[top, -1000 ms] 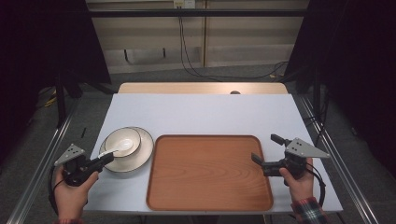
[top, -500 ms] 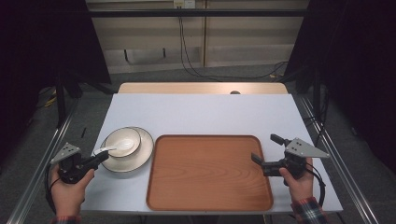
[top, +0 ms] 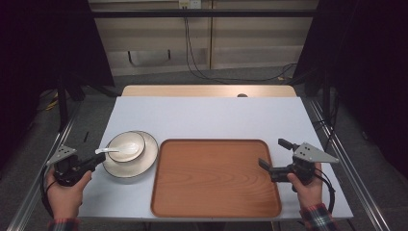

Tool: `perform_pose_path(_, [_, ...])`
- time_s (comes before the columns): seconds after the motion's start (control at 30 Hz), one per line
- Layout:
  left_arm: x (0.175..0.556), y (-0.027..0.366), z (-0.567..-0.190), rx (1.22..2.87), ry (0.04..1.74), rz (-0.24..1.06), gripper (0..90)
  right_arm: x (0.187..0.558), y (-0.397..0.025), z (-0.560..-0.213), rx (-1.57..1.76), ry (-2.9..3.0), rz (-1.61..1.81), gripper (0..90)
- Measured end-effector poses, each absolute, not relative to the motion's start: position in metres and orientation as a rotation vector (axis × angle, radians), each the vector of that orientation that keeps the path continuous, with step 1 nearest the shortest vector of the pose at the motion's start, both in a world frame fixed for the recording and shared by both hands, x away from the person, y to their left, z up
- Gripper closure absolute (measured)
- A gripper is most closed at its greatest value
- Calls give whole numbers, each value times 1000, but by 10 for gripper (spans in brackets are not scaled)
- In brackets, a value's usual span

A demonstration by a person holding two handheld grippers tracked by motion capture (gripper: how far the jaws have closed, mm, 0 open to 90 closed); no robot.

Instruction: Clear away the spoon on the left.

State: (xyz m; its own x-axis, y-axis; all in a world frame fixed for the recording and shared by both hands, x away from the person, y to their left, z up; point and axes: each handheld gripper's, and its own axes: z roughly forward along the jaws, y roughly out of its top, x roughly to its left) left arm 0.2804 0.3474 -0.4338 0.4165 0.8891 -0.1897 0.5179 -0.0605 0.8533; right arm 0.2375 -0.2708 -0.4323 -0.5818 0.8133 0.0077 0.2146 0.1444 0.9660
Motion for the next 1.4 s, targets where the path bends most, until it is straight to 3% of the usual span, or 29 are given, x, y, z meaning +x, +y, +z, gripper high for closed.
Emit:
perform_pose_path(0.67, [290, 352, -435, 1647, 1294, 540, 863, 237, -269, -433, 978, 1898, 1457, 2])
perform_pose_path(1.0, [287, 349, -433, 1588, 1362, 531, 674, 237, -270, -432, 978, 1892, 1464, 3])
perform_pose_path(1.1, [289, 348, -435, 1572, 1385, 529, 577, 237, -270, -432, 978, 1891, 1462, 3])
perform_pose_path(1.4, [298, 345, -439, 1541, 1395, 510, 498, 236, -269, -432, 971, 1900, 1459, 3])
